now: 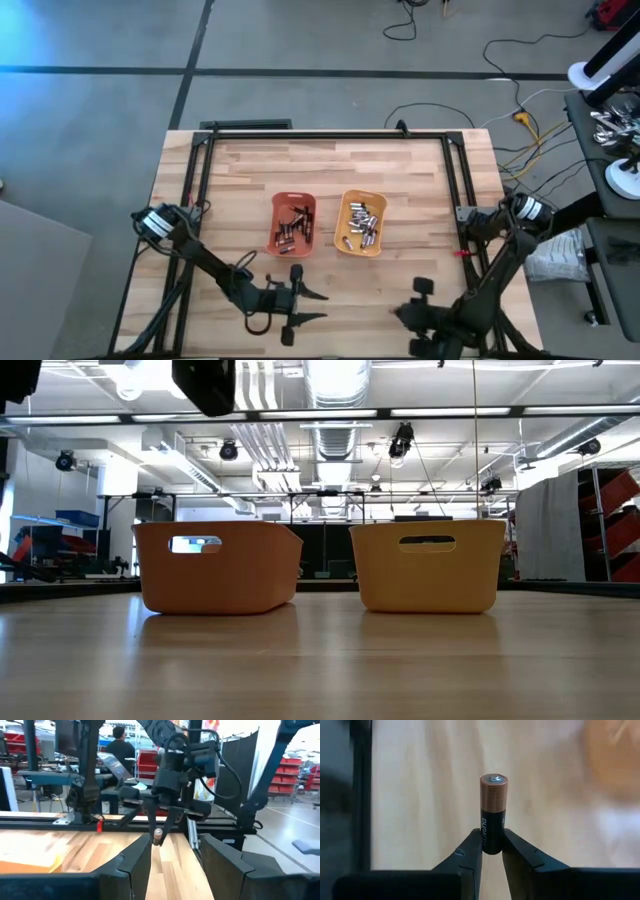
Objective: Sort batteries
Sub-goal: Put the brown-black battery into the orange bin
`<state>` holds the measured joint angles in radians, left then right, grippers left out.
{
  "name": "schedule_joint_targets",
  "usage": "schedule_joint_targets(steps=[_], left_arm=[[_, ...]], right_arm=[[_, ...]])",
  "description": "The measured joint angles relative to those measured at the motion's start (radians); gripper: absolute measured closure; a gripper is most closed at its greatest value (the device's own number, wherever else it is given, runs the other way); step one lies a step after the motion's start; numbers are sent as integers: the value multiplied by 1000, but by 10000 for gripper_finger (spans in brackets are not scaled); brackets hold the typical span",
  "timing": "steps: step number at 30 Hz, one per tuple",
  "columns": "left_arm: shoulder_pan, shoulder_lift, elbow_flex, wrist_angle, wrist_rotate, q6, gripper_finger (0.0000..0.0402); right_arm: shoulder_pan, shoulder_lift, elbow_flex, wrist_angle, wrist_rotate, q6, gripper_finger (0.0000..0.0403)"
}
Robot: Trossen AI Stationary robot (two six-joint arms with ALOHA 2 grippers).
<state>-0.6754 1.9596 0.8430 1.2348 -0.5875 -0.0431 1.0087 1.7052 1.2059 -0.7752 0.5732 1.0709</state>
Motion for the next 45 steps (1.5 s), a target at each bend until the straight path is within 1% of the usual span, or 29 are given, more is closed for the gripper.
schedule_joint_targets(steps=[2, 3, 6, 10, 14, 19, 22, 25, 29, 31, 35, 38, 40, 42, 45], left_arm=[[-3, -22, -16, 0, -2, 0, 251], [-5, -32, -24, -1, -2, 0, 251], [-5, -62, -46, -2, -4, 0, 251], [-5, -62, -51, -4, -5, 6, 251], [4, -30, -31, -4, -14, 20, 251], [26, 12, 15, -7, -34, 20, 238], [30, 16, 20, -9, -42, 0, 222], [28, 15, 19, -9, -78, 9, 203], [32, 28, 42, -25, -73, 7, 182], [35, 49, 70, -28, -73, 29, 177], [35, 72, 136, -31, -83, 91, 178], [35, 73, 154, -41, -109, 121, 196], [35, 73, 163, -42, -104, 128, 223], [35, 73, 174, -58, -95, 125, 261], [37, 73, 187, -85, -109, 114, 333]], right_arm=[[-9, -4, -8, 28, 94, -37, 350], [-20, -4, -15, 49, 112, -60, 354], [-66, -2, -37, 133, 111, -149, 362], [-148, -2, -55, 267, 112, -317, 360], [-229, -16, -53, 381, 94, -436, 354], [-308, -17, -52, 611, -17, -570, 361], [-319, -18, -52, 692, -40, -613, 361], [-319, -24, -52, 710, -41, -648, 358], [-335, -22, -52, 736, -26, -666, 357], [-348, -21, -52, 771, -28, -671, 359], [-366, -22, -52, 788, -29, -671, 359], [-367, -26, -52, 799, -29, -671, 357], [-366, -27, -52, 800, -30, -671, 356], [-363, -26, -52, 809, -34, -670, 357], [-353, -23, -53, 840, -25, -673, 356]])
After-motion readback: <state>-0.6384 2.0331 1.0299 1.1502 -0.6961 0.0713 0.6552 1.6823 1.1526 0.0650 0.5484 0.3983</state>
